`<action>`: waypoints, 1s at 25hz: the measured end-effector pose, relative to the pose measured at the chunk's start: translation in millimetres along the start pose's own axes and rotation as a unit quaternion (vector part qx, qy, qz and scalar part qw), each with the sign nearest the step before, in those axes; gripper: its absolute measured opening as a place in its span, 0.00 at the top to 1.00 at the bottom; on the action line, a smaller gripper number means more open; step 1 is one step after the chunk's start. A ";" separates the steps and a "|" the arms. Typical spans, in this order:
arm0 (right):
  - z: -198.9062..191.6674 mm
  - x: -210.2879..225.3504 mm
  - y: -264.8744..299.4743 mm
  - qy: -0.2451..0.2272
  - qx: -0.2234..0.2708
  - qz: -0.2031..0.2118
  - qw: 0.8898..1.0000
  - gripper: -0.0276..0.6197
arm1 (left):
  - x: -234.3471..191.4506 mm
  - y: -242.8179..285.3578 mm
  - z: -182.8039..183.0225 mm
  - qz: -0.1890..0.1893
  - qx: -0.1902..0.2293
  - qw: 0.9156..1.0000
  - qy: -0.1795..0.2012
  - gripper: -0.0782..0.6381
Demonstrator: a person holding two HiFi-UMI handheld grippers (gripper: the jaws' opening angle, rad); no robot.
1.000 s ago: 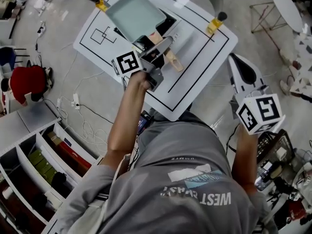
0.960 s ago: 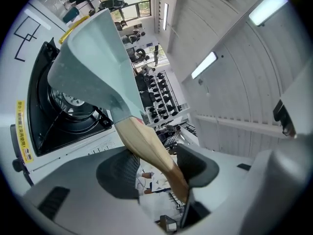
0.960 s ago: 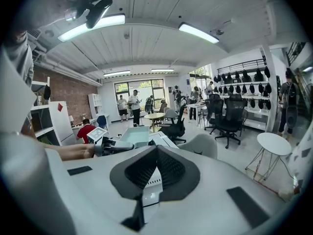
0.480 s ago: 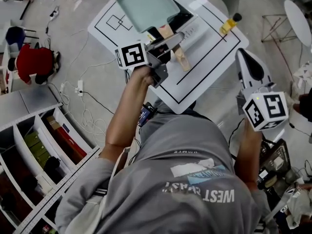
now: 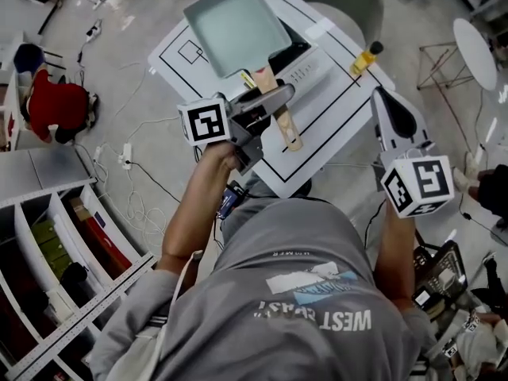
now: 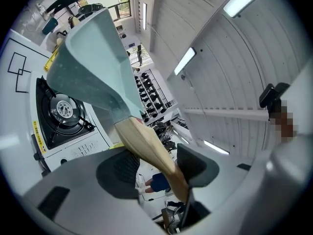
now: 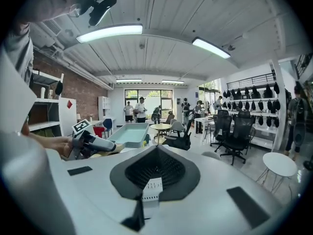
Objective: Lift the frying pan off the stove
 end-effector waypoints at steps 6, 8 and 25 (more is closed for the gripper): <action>13.5 -0.3 0.6 -0.041 0.010 -0.008 0.999 0.95 | 17.8 -5.0 0.4 -0.008 0.001 1.000 0.013 0.57; 13.2 -0.7 0.2 -0.039 0.009 -0.008 0.999 0.95 | 18.7 -7.3 -2.3 -0.007 0.000 1.000 0.016 0.57; 15.3 -1.8 -1.3 -0.027 0.005 0.000 1.000 0.95 | 8.5 -10.5 -17.0 0.006 -0.011 1.000 -0.010 0.57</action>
Point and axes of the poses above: the fingertips, and each gripper's own axes: y forward along the fingers, x to its right, z out of its top, the point moved 1 cm from there along -y, backward along the fingers, and after that the axes turned 5 degrees about y, right-handed, at the moved point
